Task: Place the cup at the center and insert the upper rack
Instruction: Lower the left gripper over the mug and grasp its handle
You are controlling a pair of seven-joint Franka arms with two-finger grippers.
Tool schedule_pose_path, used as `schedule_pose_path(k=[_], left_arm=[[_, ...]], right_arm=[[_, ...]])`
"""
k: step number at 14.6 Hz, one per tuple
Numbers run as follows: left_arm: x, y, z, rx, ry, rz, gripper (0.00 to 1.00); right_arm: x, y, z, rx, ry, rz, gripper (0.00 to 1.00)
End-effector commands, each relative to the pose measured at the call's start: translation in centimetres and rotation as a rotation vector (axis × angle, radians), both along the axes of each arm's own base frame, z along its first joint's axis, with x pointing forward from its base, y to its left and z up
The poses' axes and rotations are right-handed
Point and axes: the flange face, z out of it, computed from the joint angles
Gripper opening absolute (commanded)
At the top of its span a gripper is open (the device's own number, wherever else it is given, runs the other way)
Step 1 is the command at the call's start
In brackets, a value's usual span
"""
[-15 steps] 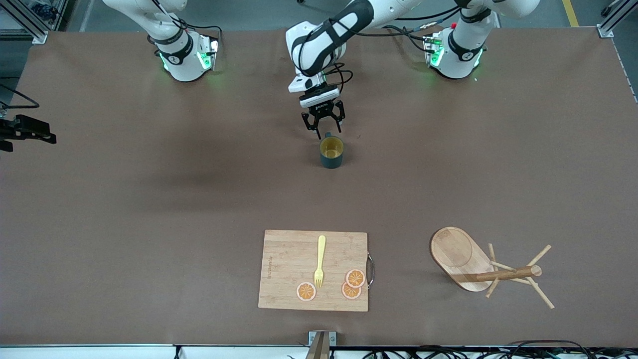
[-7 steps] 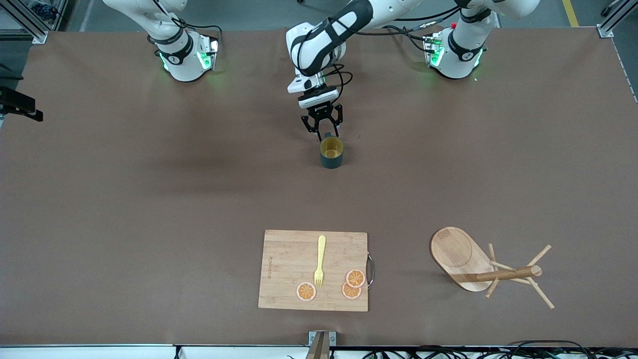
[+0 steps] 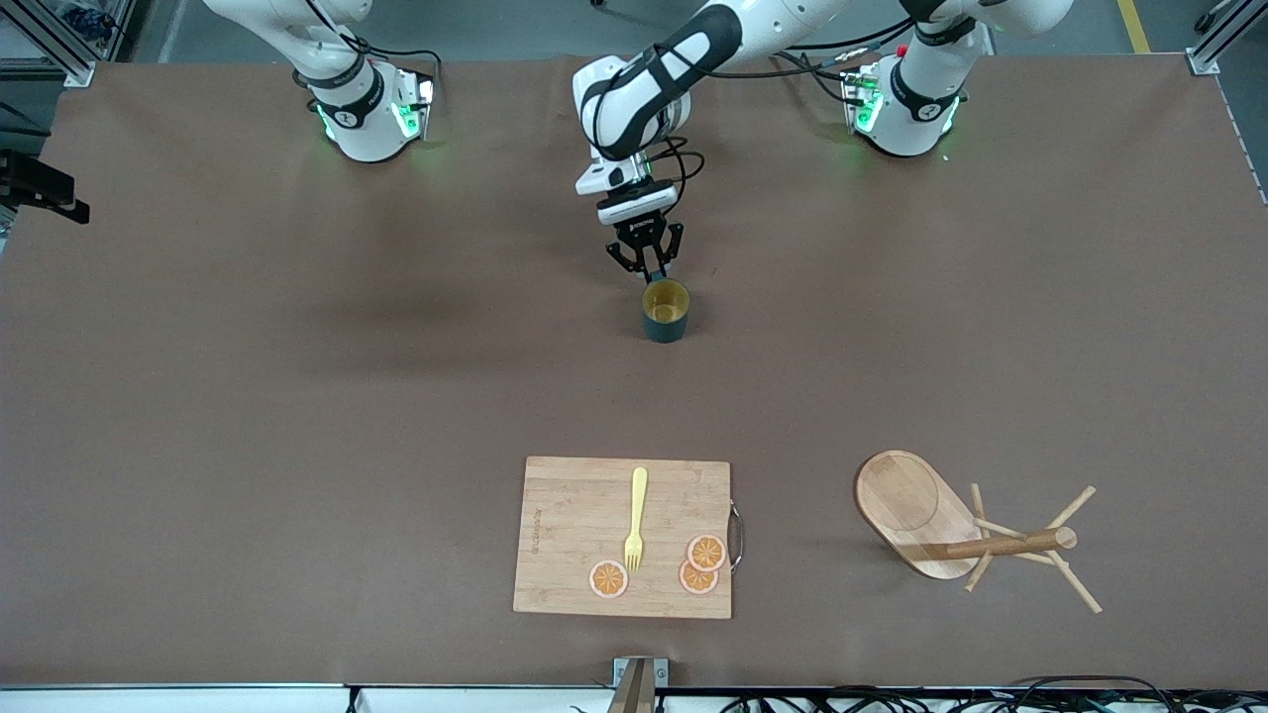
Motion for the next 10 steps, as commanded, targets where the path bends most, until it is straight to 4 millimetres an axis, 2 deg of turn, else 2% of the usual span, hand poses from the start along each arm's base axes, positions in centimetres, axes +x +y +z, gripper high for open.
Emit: schedule_pose_path(k=[1,5,7,10], left_arm=[[0.7,-0.8,0.5,-0.023,-0.027,0.006,0.05],[2.0,-2.1,2.4,-0.060,-0.041,0.027,0.01],[3.2,-3.5,4.9,-0.114,-0.016,0.096,0.01],[6.0,-5.6,10.8,-0.199,0.059,0.198,0.00]], right_arm=[[-2.1,1.5,0.9,0.009,-0.020,0.005,1.00],[-1.9,2.2,0.9,0.005,-0.031,-0.005,1.00],[-1.9,2.2,0.6,0.005,-0.031,-0.005,1.00],[-2.6,2.3,0.5,0.018,-0.032,-0.014,1.00]])
